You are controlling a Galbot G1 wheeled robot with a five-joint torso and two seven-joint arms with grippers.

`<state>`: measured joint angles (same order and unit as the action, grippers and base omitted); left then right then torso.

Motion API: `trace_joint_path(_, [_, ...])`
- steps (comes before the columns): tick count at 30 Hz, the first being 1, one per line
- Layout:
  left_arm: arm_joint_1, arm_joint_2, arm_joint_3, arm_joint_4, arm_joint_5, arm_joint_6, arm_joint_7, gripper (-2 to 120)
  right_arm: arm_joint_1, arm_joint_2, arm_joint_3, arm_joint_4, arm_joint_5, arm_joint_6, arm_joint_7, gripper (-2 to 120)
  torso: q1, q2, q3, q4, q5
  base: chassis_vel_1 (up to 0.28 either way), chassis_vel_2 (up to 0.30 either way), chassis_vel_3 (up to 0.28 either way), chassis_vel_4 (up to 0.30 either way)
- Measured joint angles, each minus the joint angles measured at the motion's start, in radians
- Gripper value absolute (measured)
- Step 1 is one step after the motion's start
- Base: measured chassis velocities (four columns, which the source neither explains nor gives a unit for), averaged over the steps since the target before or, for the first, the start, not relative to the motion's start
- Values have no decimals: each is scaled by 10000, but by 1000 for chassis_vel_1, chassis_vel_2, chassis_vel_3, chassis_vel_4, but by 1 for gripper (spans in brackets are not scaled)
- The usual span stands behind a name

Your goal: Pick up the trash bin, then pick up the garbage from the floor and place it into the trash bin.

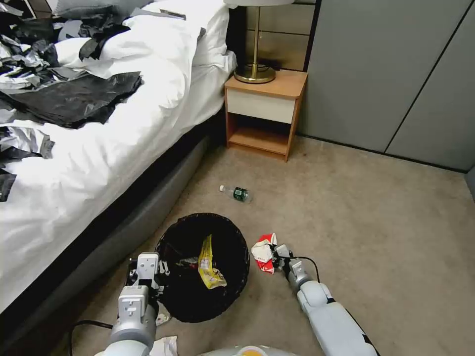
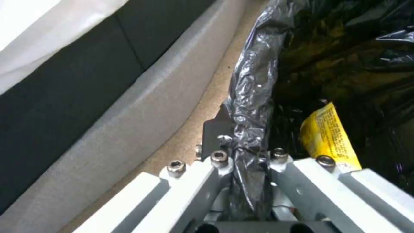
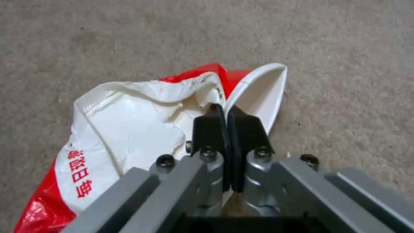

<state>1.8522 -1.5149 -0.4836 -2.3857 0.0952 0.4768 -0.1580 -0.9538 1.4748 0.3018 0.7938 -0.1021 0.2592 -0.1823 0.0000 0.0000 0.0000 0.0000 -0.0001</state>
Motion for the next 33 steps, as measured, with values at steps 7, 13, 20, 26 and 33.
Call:
trace_joint_path(7, [-16, 7, 9, 0, -18, 0, 0, 0, -64, -11, 3, 150, 43, -4, 71, 0, 0, 0, 0, 1, 2, 0, 0, 0, 0])
trace_joint_path(13, [-30, 7, -23, 0, -38, -4, 0, 0, -716, -302, 26, 2090, 443, 91, 643, 0, 0, -1, 1, 0, 0, 0, 0, 0, 0])
trace_joint_path(20, [-47, 3, -3, 6, -47, -6, 3, 0, -1885, -525, 221, 5692, 369, 894, 1224, 0, 0, 0, 0, 0, -1, 0, 0, 0, 0])
trace_joint_path(26, [-48, 27, 2, 23, -70, -5, 8, 0, -3013, -787, 243, 9388, 1000, 2050, 163, 0, 0, 0, 0, -1, 0, 0, 0, 0, 0])
trace_joint_path(33, [-53, 64, 2, 30, -77, -5, 1, 0, -4181, -1048, -363, 11795, 726, 2536, -694, 0, 0, 0, -1, -1, -1, 0, 0, 0, 0])
